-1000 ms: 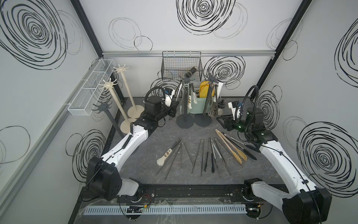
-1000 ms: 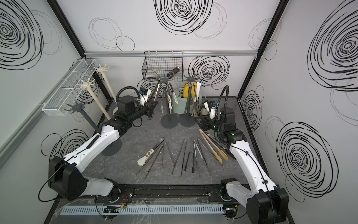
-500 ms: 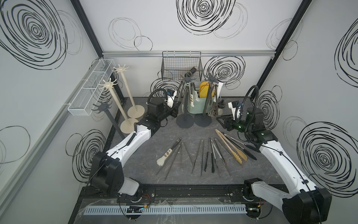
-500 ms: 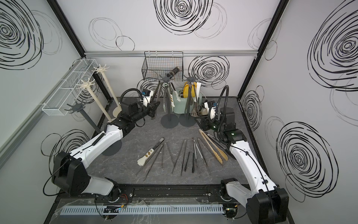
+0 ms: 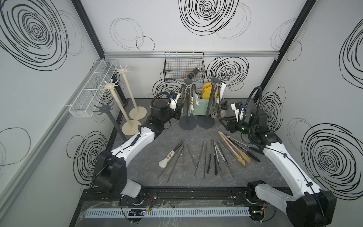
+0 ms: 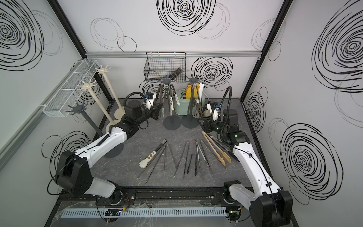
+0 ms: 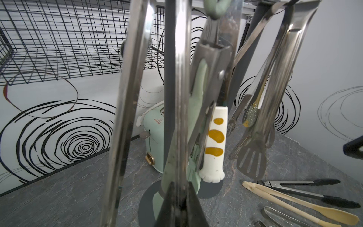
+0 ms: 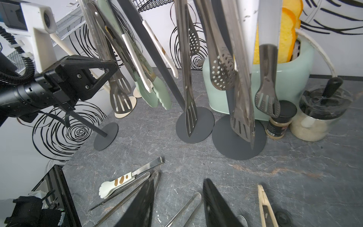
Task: Hang food tongs on kitchen utensil racks
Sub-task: Hang the food tongs on the rack.
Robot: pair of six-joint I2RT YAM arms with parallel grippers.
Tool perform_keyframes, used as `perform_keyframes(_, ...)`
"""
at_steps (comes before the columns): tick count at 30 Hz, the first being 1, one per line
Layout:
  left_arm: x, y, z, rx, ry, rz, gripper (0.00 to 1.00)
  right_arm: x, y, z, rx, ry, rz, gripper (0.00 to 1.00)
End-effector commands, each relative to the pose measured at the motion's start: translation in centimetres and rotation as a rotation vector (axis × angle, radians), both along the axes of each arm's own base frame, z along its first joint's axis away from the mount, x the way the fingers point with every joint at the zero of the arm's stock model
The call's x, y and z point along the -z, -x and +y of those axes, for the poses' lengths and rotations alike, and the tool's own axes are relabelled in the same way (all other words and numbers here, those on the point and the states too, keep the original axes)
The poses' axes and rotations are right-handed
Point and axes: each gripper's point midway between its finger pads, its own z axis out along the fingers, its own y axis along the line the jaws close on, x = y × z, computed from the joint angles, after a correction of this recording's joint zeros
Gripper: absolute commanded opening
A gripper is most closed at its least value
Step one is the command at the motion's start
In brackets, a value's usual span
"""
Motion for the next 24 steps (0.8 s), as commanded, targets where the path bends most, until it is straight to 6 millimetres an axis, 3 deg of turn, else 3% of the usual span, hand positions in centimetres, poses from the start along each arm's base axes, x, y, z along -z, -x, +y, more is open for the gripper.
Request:
perform_keyframes(1, 6.4, 0.4, -0.4, 0.018, -0.083, 0.176, 0.12, -0.5, 0.1, 0.1, -0.009, -0.009, -0.008, 0.44)
perform_keyframes(12, 7.2, -0.1, -0.7, 0.029, -0.086, 0.195, 0.17, -0.4, 0.0, 0.0, -0.005, -0.005, -0.007, 0.44)
perform_keyframes(24, 6.1, 0.2, -0.6, 0.027, -0.079, 0.179, 0.21, -0.2, 0.0, -0.1, 0.000, 0.000, -0.005, 0.44)
